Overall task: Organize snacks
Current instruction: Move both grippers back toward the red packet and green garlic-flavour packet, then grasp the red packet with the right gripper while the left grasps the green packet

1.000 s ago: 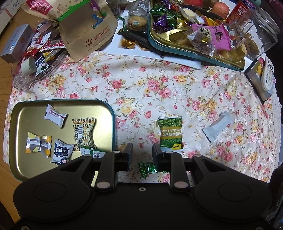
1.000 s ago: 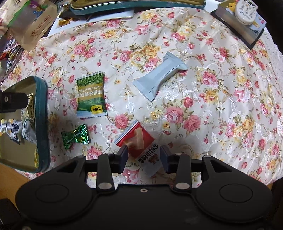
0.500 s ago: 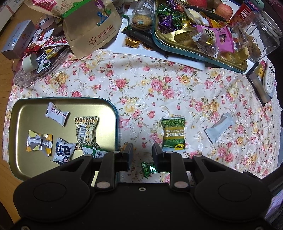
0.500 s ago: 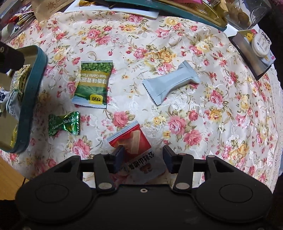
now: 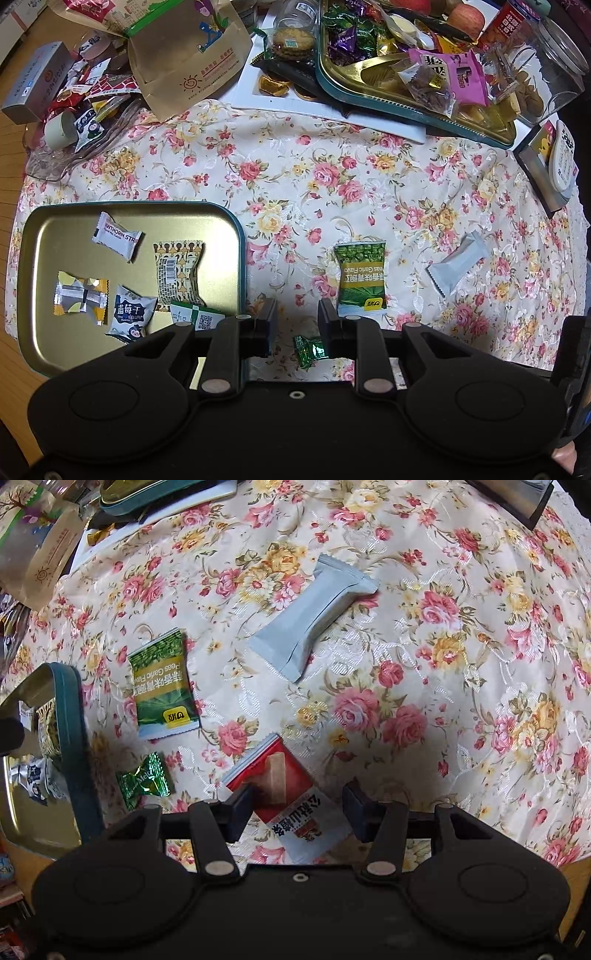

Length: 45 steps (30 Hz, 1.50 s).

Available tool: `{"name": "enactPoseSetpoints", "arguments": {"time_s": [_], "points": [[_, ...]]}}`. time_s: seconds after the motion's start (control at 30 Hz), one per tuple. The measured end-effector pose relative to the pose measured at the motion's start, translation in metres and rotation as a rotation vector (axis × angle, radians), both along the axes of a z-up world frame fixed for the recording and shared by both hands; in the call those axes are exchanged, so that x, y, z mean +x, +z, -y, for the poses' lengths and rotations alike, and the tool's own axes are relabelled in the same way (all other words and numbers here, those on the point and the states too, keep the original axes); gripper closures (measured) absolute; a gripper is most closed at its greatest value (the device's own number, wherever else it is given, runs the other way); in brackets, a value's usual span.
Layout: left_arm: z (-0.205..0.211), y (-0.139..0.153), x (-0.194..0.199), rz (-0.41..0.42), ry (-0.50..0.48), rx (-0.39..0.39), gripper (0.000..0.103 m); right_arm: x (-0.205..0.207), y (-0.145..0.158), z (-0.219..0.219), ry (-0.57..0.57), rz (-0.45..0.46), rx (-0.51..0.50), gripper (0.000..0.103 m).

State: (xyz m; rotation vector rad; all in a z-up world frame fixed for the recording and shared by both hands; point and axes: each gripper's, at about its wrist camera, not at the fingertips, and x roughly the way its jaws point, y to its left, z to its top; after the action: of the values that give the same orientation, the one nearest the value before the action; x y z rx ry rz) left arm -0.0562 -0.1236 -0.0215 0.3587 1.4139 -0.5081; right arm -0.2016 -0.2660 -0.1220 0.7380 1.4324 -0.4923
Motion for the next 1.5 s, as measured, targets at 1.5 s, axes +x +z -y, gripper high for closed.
{"name": "enactPoseSetpoints", "arguments": {"time_s": [1.5], "points": [[0.058,-0.046,-0.017,0.008,-0.023,-0.038,0.070,-0.005,0.123,0.034,-0.262,0.125,-0.111,0.067]]}}
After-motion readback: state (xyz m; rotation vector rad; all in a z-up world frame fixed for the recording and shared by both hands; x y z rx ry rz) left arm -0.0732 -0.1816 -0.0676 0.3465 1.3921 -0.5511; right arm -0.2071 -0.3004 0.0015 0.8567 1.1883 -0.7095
